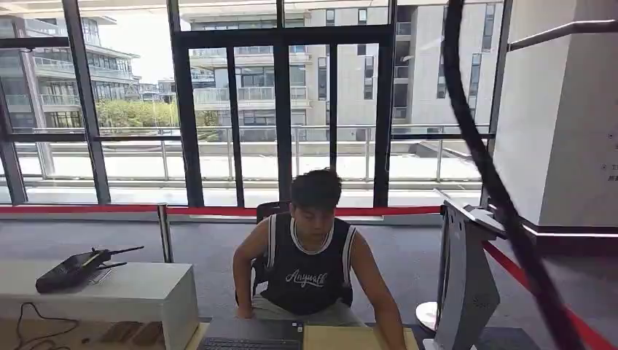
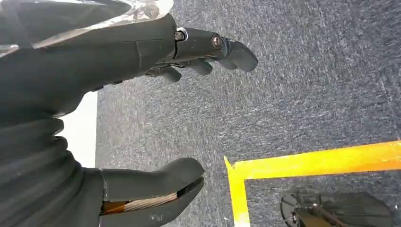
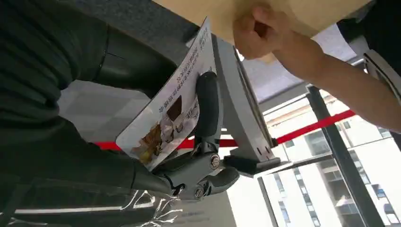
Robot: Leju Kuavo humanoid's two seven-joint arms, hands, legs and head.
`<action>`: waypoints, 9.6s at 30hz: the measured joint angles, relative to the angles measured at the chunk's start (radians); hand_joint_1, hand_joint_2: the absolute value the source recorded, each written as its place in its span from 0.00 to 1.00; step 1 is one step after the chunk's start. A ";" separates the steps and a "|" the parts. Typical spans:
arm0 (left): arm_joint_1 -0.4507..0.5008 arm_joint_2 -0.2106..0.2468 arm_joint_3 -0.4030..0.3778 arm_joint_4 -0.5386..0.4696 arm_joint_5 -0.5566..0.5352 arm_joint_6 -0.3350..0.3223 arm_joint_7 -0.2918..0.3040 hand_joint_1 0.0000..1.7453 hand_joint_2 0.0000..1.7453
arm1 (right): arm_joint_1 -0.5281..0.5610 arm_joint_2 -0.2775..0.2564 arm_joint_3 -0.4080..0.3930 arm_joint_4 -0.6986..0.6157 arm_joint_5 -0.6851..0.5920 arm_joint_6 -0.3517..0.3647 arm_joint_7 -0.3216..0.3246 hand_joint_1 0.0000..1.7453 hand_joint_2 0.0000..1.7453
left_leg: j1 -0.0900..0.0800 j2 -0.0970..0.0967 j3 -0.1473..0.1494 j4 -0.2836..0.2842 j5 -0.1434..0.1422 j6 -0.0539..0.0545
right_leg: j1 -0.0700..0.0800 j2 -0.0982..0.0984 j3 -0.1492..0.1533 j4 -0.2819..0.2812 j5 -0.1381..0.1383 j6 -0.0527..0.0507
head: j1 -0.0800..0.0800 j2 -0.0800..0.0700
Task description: Pass the card to the sensor for recognition and then transmit it.
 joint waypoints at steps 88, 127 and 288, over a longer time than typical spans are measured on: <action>-0.018 -0.006 -0.016 0.000 -0.085 -0.031 -0.012 0.00 1.00 | -0.248 -0.018 0.040 -0.078 0.118 0.237 0.025 1.00 1.00 | 0.001 0.000 0.000 0.000 0.000 0.000 | 0.000 0.000 0.001 0.001 0.000 0.000 | 0.000 0.000; -0.008 -0.017 -0.039 0.000 -0.034 -0.019 -0.016 0.00 1.00 | -0.151 0.096 0.122 -0.011 -0.270 0.308 -0.137 0.00 0.00 | 0.001 0.000 0.000 0.000 0.000 -0.001 | 0.001 0.000 0.001 0.000 0.000 0.000 | 0.000 0.000; -0.005 -0.016 -0.035 0.001 -0.092 0.001 -0.005 0.00 1.00 | -0.061 0.067 0.136 -0.210 0.474 0.217 0.159 1.00 1.00 | 0.001 0.000 0.001 0.000 0.001 -0.001 | 0.001 0.000 0.001 0.001 0.000 0.000 | 0.001 0.000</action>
